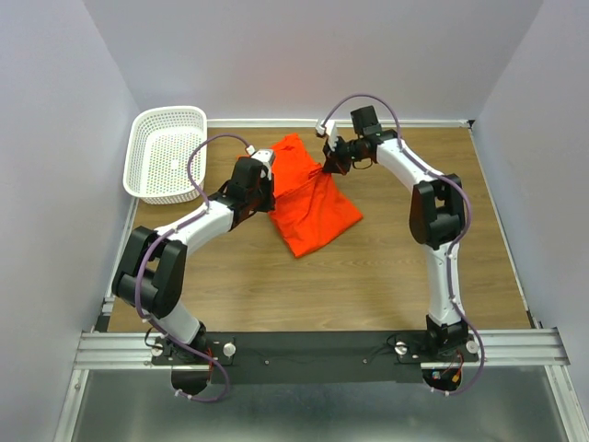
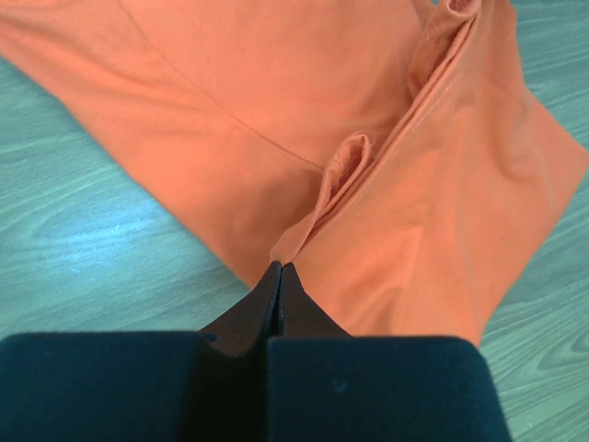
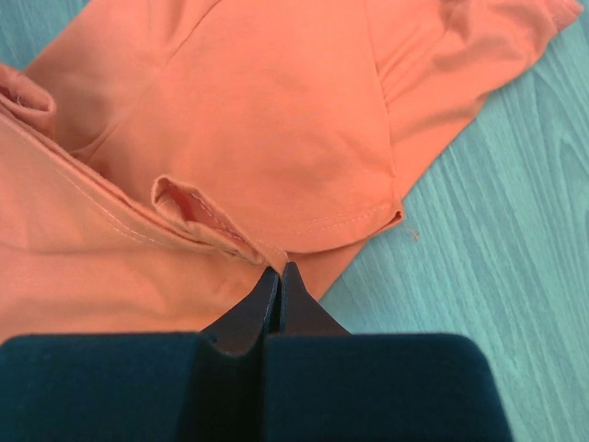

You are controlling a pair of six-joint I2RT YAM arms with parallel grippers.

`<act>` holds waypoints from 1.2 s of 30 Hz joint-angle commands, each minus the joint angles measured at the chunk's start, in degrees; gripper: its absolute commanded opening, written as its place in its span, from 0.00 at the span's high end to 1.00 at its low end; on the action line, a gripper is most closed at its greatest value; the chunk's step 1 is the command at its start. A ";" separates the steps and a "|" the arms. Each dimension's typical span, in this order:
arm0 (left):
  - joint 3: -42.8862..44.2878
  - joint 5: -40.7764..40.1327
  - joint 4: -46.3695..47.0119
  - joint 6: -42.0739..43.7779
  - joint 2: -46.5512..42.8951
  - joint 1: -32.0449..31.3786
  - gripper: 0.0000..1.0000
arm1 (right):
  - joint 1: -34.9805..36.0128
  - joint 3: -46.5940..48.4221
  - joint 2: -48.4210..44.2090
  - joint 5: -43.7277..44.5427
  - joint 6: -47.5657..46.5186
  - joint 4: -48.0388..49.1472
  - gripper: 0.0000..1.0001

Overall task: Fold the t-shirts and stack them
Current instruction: Fold the tshirt

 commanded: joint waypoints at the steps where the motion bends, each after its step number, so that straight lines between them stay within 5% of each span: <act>1: 0.14 -2.89 -1.17 -0.92 -1.14 0.48 1.00 | 0.81 2.30 1.87 1.78 1.77 1.71 0.99; 11: 3.12 -6.06 -2.04 -0.92 2.89 2.58 1.00 | 2.31 6.51 4.77 4.67 6.33 2.67 0.94; 13: 4.44 -8.58 -2.75 -2.58 3.51 3.46 1.00 | 2.57 6.78 5.21 8.01 8.88 5.46 0.75; 14: 4.79 -10.52 -2.66 -3.20 3.59 4.16 0.81 | 2.83 5.83 5.04 11.32 13.24 7.57 0.48; 15: 5.41 -13.24 -2.23 -3.38 3.60 4.52 0.70 | 2.84 5.03 4.69 13.53 15.81 9.86 0.36; 17: 8.56 -15.45 -2.22 -3.12 3.51 5.22 0.56 | 2.84 4.41 3.46 17.93 20.56 15.40 0.31; 22: 15.16 -22.49 -4.33 -0.14 -1.22 5.31 0.48 | 2.57 -1.35 -2.68 21.57 22.88 17.62 0.25; 26: 9.48 -12.76 -4.77 4.43 -10.73 5.13 0.48 | 0.64 -18.67 -15.15 1.46 -1.74 8.51 0.18; 27: 6.84 -10.48 -4.60 4.35 -15.52 5.05 0.48 | 0.38 -23.05 -20.75 -0.57 -18.01 5.08 0.16; 29: -2.78 -3.62 -1.53 2.34 -22.99 4.87 0.48 | -0.32 -30.36 -25.35 -2.27 -33.31 -2.73 0.14; 30: -5.46 -0.64 -0.91 1.02 -25.04 4.78 0.37 | -1.02 -36.92 -26.77 -0.79 -42.26 -3.56 0.14; 33: -15.13 6.23 1.73 -5.74 -30.58 1.63 0.25 | -1.47 -41.90 -28.45 2.74 -54.53 -8.03 0.16; 36: -19.19 4.85 1.47 -10.76 -29.81 -8.02 0.25 | -1.56 -44.01 -27.40 3.62 -60.09 -10.07 0.18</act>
